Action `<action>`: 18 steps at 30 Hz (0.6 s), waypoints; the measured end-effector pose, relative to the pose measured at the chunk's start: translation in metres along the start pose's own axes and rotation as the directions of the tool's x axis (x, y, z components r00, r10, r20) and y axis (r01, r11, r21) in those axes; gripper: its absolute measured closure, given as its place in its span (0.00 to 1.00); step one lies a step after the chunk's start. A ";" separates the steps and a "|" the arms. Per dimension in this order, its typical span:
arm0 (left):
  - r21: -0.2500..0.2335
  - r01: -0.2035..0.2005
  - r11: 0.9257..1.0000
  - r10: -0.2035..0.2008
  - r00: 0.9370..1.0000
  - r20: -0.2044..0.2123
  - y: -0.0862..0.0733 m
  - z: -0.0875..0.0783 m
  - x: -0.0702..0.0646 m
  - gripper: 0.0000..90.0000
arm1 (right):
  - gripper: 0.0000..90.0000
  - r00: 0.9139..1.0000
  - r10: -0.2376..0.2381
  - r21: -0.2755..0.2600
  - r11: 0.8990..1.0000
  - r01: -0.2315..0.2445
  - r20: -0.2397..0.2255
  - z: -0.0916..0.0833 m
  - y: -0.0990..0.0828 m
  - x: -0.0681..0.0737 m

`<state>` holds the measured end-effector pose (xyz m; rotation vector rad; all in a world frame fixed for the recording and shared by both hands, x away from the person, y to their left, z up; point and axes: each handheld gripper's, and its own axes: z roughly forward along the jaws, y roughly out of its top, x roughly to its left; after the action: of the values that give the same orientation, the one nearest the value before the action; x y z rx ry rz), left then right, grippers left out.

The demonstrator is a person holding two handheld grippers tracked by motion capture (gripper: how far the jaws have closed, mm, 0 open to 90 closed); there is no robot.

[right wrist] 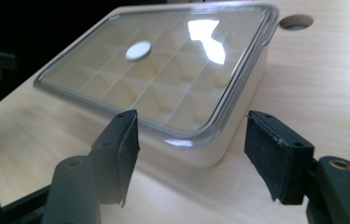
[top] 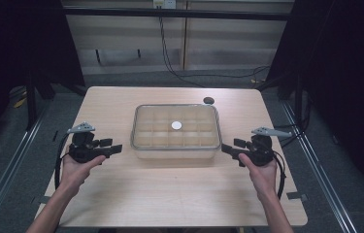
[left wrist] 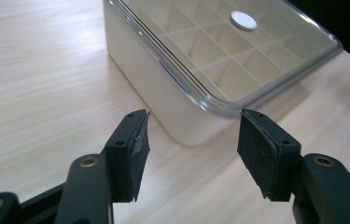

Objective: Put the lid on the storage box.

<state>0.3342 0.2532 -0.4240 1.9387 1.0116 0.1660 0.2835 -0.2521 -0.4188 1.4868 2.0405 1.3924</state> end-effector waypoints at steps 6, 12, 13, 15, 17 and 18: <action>0.017 -0.016 1.000 0.016 1.000 -0.002 -0.015 -0.009 -0.011 0.43 | 0.39 1.000 -0.005 -0.011 1.000 0.005 -0.015 -0.016 -0.021 0.012; 0.024 -0.026 0.999 0.026 0.999 0.027 -0.035 -0.018 -0.027 0.37 | 0.40 1.000 -0.011 -0.001 1.000 0.011 -0.003 -0.026 -0.043 0.017; 0.026 -0.022 0.999 0.022 1.000 0.020 -0.040 -0.018 -0.028 0.37 | 0.40 1.000 -0.005 -0.004 1.000 0.005 -0.003 -0.028 -0.046 0.018; 0.040 -0.018 0.999 0.017 1.000 0.009 -0.051 -0.019 -0.030 0.37 | 0.39 1.000 0.008 -0.013 1.000 -0.008 -0.011 -0.032 -0.053 0.018; 0.063 -0.018 0.998 0.018 1.000 0.007 -0.059 -0.019 -0.031 0.37 | 0.39 1.000 0.013 -0.019 1.000 -0.013 -0.003 -0.036 -0.060 0.018; 0.071 -0.018 0.997 0.018 1.000 0.004 -0.062 -0.020 -0.031 0.37 | 0.39 1.000 0.018 -0.019 1.000 -0.018 -0.001 -0.037 -0.063 0.018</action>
<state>0.2682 0.2591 -0.4521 2.0120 1.0102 0.1380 0.2129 -0.2587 -0.4454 1.5004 2.0137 1.4156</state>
